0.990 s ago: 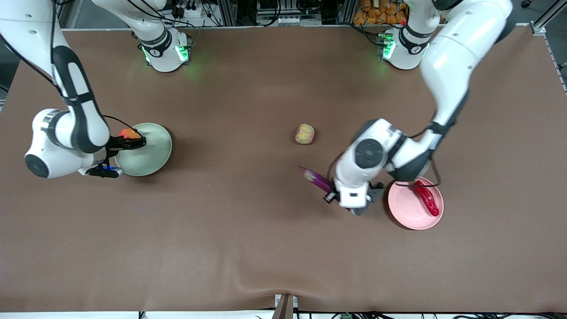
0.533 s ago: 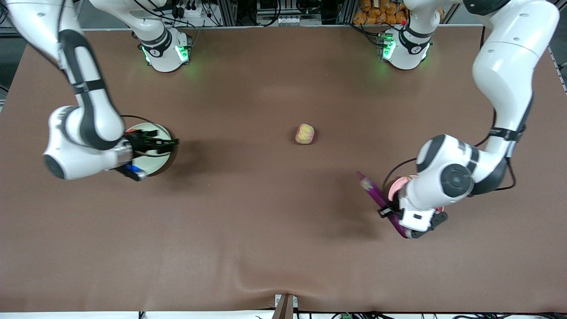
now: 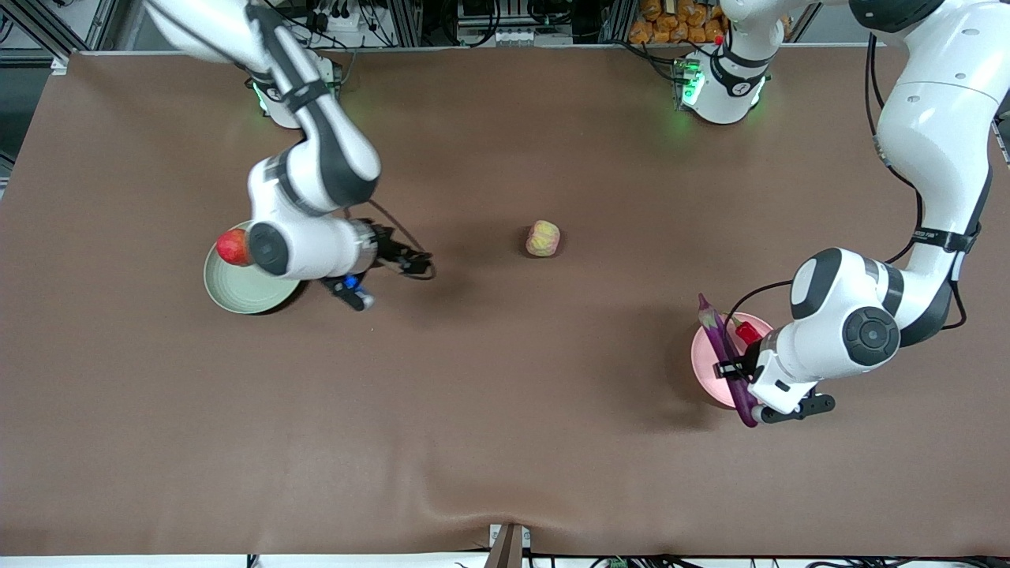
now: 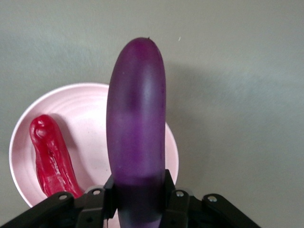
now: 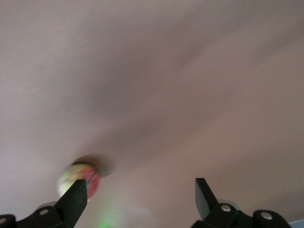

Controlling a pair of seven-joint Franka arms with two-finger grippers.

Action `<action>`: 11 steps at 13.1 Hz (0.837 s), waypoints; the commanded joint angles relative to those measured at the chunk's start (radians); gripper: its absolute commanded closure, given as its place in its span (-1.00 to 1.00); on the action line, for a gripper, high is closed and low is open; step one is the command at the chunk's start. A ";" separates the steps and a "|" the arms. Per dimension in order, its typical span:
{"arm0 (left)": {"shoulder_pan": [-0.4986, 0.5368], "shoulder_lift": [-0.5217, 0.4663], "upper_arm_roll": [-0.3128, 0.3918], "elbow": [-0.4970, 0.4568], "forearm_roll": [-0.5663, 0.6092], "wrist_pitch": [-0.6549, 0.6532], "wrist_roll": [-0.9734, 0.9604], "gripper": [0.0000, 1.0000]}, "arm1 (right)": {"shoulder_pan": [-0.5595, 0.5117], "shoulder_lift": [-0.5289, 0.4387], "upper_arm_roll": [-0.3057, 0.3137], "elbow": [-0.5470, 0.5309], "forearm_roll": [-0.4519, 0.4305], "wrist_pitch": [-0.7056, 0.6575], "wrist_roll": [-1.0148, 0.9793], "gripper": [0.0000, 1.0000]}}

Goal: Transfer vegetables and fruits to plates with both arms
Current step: 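Lay the eggplant on the pink plate while the right gripper grasps the yellow fruit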

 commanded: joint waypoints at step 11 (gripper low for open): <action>0.084 0.006 -0.009 -0.088 -0.007 0.006 0.000 -1.00 | 0.333 0.264 -0.016 0.187 0.002 0.415 0.308 -1.00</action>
